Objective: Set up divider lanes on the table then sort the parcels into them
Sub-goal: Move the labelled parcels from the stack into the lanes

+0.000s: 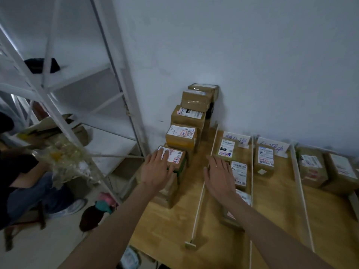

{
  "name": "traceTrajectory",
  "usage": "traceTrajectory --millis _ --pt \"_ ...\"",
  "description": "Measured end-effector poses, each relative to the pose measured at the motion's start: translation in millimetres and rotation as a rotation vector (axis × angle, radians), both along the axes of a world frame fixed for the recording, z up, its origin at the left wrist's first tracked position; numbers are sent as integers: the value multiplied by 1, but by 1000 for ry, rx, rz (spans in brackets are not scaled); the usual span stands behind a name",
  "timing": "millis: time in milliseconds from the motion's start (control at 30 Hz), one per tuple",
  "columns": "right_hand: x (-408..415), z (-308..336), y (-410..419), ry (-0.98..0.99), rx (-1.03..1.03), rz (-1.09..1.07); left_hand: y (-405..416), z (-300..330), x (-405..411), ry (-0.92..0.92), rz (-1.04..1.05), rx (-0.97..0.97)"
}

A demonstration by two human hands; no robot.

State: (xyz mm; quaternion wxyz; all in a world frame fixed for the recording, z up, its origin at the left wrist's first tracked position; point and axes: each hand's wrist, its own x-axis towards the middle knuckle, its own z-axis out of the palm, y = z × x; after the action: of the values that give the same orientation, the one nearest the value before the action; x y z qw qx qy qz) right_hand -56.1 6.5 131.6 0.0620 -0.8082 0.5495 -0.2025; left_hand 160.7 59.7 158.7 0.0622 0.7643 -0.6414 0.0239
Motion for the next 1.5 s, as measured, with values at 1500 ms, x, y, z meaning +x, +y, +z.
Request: traceTrajectory --millis 1500 --pt "148 -28 -150 -635 319 -436 -222 -60 116 829 -138 102"
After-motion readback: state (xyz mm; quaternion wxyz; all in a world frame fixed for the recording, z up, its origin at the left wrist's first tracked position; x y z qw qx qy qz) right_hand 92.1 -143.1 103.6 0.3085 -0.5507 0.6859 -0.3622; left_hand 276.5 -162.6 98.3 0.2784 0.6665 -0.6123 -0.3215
